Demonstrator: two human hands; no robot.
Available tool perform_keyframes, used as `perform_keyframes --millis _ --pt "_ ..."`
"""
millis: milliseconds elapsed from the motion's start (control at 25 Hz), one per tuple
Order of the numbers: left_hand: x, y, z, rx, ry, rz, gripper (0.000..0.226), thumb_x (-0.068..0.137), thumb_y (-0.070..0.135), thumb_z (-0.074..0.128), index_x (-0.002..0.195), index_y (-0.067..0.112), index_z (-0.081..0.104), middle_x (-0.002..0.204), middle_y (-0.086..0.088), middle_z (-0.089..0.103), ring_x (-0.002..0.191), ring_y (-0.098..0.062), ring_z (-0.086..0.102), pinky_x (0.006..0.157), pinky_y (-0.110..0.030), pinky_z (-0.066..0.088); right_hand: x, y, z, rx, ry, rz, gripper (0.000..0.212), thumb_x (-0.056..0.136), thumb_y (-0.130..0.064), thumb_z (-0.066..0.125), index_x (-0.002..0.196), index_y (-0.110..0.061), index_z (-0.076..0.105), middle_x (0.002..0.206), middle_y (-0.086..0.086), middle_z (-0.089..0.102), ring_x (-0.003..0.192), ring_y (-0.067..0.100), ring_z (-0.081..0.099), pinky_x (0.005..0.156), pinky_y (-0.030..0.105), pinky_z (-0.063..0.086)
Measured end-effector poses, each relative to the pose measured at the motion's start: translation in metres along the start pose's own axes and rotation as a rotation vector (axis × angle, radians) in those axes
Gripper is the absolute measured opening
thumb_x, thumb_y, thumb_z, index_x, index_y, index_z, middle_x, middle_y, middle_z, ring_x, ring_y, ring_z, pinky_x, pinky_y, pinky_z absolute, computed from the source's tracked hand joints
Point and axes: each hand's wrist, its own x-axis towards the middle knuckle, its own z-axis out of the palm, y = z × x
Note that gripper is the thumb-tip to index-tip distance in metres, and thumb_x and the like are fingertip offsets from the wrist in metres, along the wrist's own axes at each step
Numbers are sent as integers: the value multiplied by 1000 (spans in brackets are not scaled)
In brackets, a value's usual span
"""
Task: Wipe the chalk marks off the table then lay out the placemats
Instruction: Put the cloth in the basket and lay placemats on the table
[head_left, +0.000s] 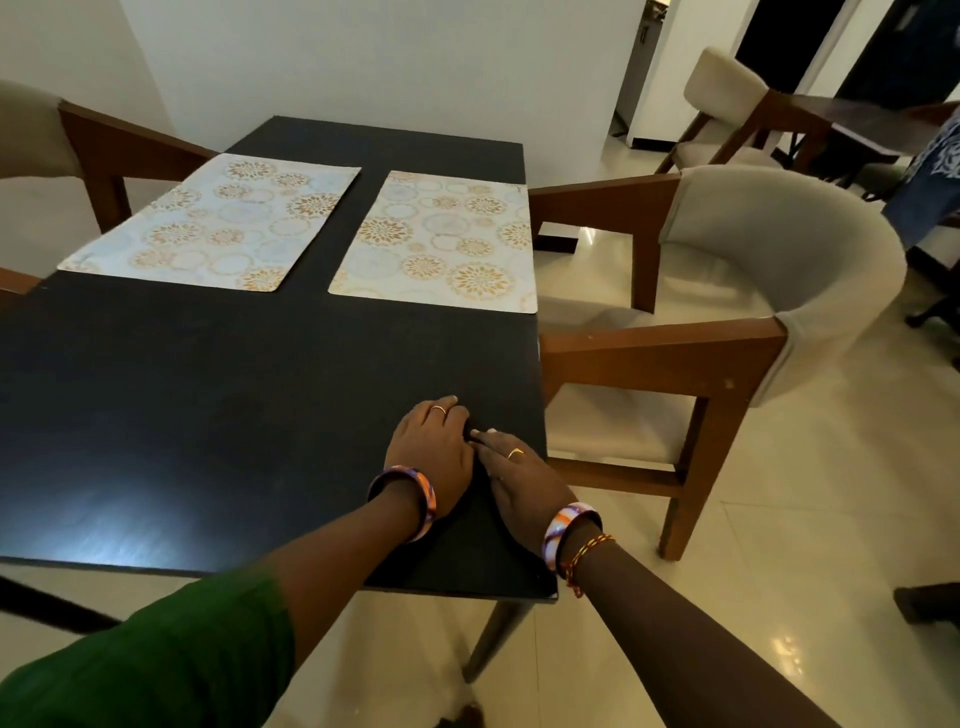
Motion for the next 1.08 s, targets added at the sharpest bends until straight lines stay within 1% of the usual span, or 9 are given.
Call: perform_keyframes --millis 280,400,520,640,760,840,920,1000,1080 --pt "56 42 16 -11 14 -138 44 97 26 39 139 16 35 152 -6 28 141 -21 24 116 -34 23 32 60 -29 -66 -27 -140 48 100 -11 36 146 -15 26 156 3 23 145 17 15 108 16 2" --pt "77 58 21 -6 6 -200 45 96 29 39 139 17 34 153 -5 25 142 -21 23 116 -35 22 45 85 -42 -81 -119 -153 51 100 -11 36 148 -17 21 158 1 17 146 17 10 115 23 6" --pt "102 81 25 -29 29 -253 46 95 32 38 138 15 36 153 -6 26 142 -23 22 117 -37 21 61 122 -58 -179 -156 -171 58 98 -7 40 149 -19 16 159 2 12 145 23 16 117 32 15" --pt "125 109 35 -35 44 -355 47 93 30 42 137 15 36 153 -8 25 143 -25 20 118 -39 17 67 157 -78 -408 -180 -176 58 98 -9 36 150 -11 10 159 8 3 147 26 5 119 36 6" --pt "150 154 52 -89 47 -346 47 95 31 39 138 14 33 155 -9 22 145 -25 14 119 -41 10 67 199 -105 -523 -96 -170 56 99 -14 28 149 -7 3 158 13 -2 147 28 -2 118 40 -1" --pt "166 194 63 -177 46 -331 47 99 33 30 142 14 28 156 -6 20 146 -21 11 119 -44 10 63 237 -129 -514 -53 -156 58 99 -18 31 150 -9 4 159 12 3 147 29 4 118 41 5" --pt "183 237 73 -147 78 -315 48 100 35 24 143 15 27 155 -3 22 146 -18 12 118 -49 7 55 278 -159 -513 -56 -172 59 99 -25 36 150 -12 9 157 12 13 144 30 18 115 42 19" --pt "202 282 76 -70 81 -280 46 99 36 23 138 16 37 148 -3 37 143 -18 22 119 -45 5 45 311 -190 -521 -84 -204 55 99 -30 35 148 -11 18 150 14 33 133 32 39 106 40 34" --pt "221 330 81 -82 88 -248 48 97 40 21 124 15 51 132 -5 54 131 -20 40 118 -38 10 34 341 -221 -570 -81 -253 47 98 -33 36 138 -9 38 130 14 55 113 30 55 94 37 42"
